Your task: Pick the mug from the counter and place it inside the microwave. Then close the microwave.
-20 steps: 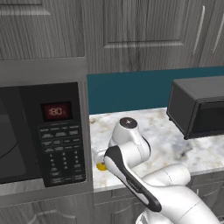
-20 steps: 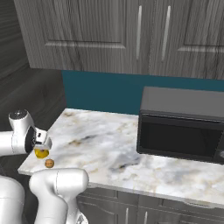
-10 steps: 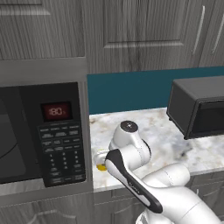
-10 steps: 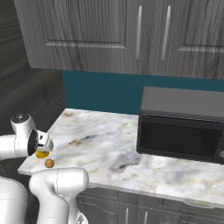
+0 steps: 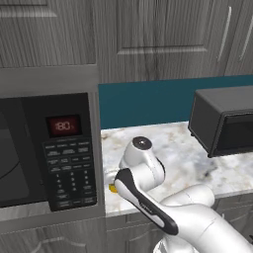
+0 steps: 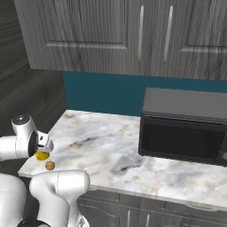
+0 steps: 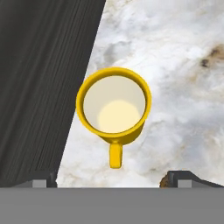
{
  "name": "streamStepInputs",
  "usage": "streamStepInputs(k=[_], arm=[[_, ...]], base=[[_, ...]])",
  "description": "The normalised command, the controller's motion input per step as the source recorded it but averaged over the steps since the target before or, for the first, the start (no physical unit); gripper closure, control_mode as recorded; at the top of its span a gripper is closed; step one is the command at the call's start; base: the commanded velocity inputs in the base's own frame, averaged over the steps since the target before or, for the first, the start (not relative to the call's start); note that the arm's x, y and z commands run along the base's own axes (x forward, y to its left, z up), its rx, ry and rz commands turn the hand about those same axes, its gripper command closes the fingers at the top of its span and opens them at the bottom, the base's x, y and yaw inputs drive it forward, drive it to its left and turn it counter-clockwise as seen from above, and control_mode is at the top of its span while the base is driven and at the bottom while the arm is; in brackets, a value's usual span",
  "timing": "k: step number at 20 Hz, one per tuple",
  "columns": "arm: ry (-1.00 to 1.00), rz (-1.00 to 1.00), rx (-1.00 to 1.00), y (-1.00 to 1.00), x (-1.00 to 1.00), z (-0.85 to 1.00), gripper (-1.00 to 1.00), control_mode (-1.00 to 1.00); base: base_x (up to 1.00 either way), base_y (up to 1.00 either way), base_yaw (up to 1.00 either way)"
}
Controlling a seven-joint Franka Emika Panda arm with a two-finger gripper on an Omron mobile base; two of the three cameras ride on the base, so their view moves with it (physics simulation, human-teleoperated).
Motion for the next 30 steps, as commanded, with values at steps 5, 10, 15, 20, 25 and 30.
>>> streamStepInputs(k=[5, 10, 15, 20, 25, 30], arm=[[0.00, 0.00, 0.00, 0.04, 0.12, -0.01, -1.00, -1.00], [0.02, 0.00, 0.00, 0.00, 0.03, -0.04, -1.00, -1.00], [0.02, 0.00, 0.00, 0.00, 0.00, -0.04, -1.00, -1.00], [0.03, 0.00, 0.00, 0.00, 0.00, -0.20, -1.00, -1.00], [0.03, 0.00, 0.00, 0.00, 0.00, -0.18, -1.00, -1.00], [0.01, 0.00, 0.00, 0.00, 0.00, -0.08, -1.00, -1.00]], base=[[0.00, 0.00, 0.00], [0.00, 0.00, 0.00], [0.00, 0.00, 0.00], [0.00, 0.00, 0.00], [0.00, 0.00, 0.00], [0.00, 0.00, 0.00]])
